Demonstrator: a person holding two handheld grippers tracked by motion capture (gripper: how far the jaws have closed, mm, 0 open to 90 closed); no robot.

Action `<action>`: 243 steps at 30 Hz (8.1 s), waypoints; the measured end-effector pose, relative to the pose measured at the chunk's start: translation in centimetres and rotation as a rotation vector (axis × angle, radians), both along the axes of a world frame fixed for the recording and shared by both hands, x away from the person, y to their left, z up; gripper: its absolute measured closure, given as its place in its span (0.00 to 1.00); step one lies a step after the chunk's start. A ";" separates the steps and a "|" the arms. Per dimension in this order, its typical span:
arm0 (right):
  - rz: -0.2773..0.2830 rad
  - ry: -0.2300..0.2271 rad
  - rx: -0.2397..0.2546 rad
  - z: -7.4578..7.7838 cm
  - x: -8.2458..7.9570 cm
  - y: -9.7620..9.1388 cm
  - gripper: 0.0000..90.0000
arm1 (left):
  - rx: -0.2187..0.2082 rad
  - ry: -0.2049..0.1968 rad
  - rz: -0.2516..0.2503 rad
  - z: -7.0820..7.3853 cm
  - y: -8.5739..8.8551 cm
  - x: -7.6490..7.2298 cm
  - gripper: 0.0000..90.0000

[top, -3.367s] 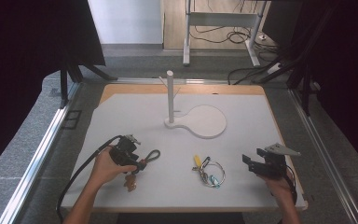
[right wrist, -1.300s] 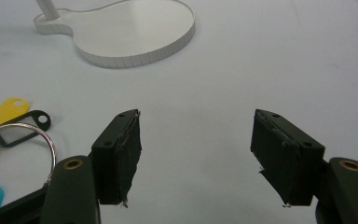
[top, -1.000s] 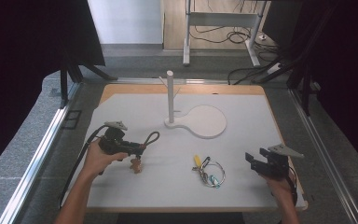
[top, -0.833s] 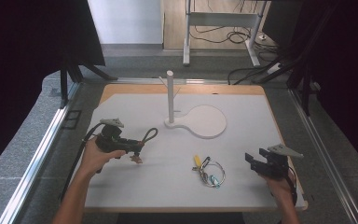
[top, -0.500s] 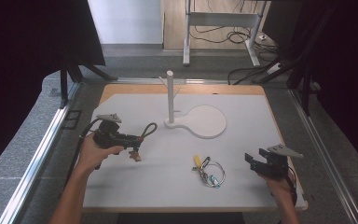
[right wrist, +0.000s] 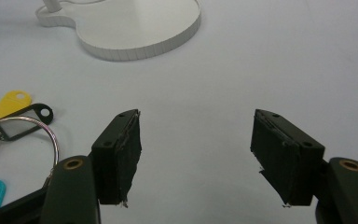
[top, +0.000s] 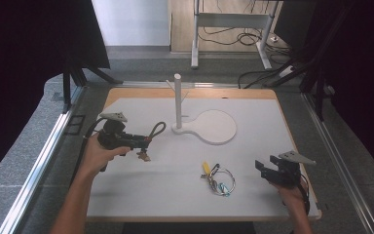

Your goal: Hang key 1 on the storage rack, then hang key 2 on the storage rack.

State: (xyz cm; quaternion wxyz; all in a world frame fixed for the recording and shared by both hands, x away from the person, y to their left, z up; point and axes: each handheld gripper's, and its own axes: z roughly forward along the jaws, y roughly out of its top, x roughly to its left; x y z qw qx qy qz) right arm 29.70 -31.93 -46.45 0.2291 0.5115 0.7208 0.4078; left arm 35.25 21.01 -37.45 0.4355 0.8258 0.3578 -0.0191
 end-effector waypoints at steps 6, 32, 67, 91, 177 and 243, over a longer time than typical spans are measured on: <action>-0.004 0.000 0.002 0.0 0.0 0.0 0.37 | -0.016 -0.008 -0.008 0.7 0.0 0.3 0.75; -0.002 0.011 0.002 -0.2 0.1 -0.1 0.37 | -0.032 -0.041 -0.010 3.3 -0.7 2.1 0.75; 0.003 0.021 0.002 -0.4 0.2 -0.2 0.37 | -0.096 -0.055 -0.010 6.1 -1.2 5.6 0.75; 0.008 0.025 -0.003 -0.5 0.2 -0.1 0.38 | -0.124 -0.028 0.021 6.3 -0.9 8.8 0.75; 0.018 0.010 -0.017 0.3 0.0 0.2 0.38 | -0.124 0.104 0.049 1.0 -2.6 14.5 0.74; 0.243 -0.018 -0.153 2.0 -0.3 2.4 0.40 | 0.059 -0.096 0.064 -4.6 -0.5 -1.9 0.47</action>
